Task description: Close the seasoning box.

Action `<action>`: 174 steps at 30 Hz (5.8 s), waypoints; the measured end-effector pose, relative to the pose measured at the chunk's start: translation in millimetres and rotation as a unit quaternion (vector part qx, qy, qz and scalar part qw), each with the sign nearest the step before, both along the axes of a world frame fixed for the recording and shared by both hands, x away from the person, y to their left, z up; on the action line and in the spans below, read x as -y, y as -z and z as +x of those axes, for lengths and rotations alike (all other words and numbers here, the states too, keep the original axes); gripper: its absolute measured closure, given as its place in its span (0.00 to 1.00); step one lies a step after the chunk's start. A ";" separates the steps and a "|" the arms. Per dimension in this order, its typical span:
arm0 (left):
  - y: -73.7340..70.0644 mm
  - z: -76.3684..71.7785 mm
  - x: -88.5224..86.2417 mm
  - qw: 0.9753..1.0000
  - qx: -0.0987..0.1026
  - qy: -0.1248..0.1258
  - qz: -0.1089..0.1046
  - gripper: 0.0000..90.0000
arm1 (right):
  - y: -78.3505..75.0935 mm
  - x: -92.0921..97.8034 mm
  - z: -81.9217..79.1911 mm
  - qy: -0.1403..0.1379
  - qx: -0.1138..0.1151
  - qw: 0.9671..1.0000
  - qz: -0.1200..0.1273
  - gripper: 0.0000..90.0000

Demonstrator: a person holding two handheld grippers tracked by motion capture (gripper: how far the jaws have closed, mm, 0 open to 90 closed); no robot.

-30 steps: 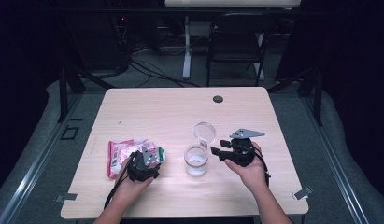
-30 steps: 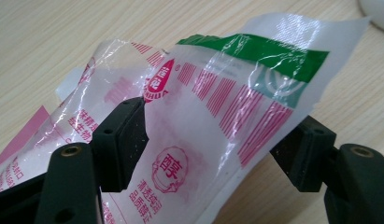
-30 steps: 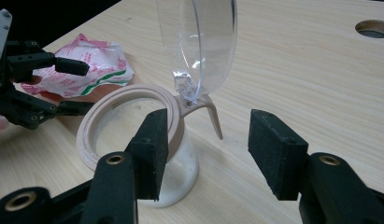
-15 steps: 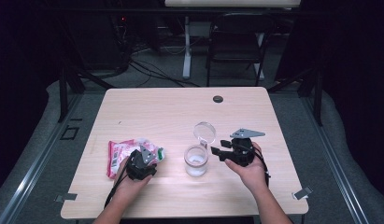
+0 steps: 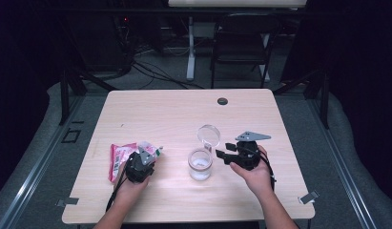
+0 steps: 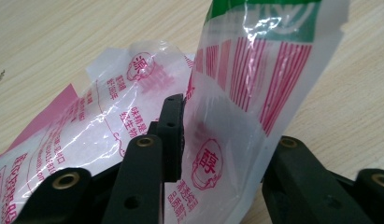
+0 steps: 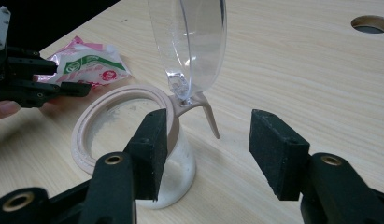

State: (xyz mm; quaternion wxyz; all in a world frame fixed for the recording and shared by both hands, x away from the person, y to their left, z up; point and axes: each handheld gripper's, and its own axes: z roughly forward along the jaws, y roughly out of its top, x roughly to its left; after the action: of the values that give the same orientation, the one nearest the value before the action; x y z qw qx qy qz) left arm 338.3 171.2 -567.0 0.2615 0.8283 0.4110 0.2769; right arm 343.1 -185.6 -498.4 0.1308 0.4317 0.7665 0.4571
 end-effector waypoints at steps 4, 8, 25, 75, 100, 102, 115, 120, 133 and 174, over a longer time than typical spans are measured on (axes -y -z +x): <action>-2.2 0.0 -3.6 1.000 0.005 -0.007 -0.010 0.82 | 0.4 0.0 0.3 0.000 -0.002 1.000 0.002 0.52; -5.3 0.7 -8.6 1.000 0.008 -0.011 -0.025 0.86 | 0.4 0.0 0.4 0.001 -0.002 1.000 0.002 0.52; -20.7 1.4 -28.1 0.996 -0.002 -0.032 -0.081 0.99 | 0.9 0.6 1.0 0.001 -0.005 1.000 -0.003 0.51; -116.2 4.6 -104.9 0.987 0.066 -0.084 -0.123 1.00 | 4.6 3.9 3.1 0.011 -0.008 1.000 0.007 0.51; -153.1 18.6 -85.2 0.988 0.050 -0.026 -0.142 1.00 | 6.0 8.1 4.4 0.019 -0.010 1.000 0.016 0.51; -154.6 18.8 -78.2 0.989 0.050 -0.017 -0.141 1.00 | 6.0 8.2 4.4 0.019 -0.011 1.000 0.018 0.51; -159.6 17.6 -28.0 0.989 0.040 0.053 -0.131 1.00 | 5.3 10.4 5.0 0.018 -0.009 1.000 0.016 0.51; -160.3 15.3 -10.1 0.988 0.036 0.079 -0.130 1.00 | 4.6 10.4 4.6 0.019 -0.008 1.000 0.020 0.51; -155.7 1.4 25.4 0.982 0.028 0.136 -0.129 1.00 | 2.8 11.1 3.8 0.018 0.000 1.000 0.019 0.51; -85.0 -58.1 4.8 0.968 -0.010 0.147 -0.205 1.00 | -36.1 -88.9 -15.6 -0.177 0.044 0.983 0.008 0.61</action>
State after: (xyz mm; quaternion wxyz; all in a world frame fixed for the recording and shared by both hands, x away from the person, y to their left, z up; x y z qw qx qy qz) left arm 280.3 166.4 -482.0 0.4592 0.8109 0.3356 0.1376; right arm 327.5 -96.6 -462.3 0.0779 0.2696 0.8205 0.4980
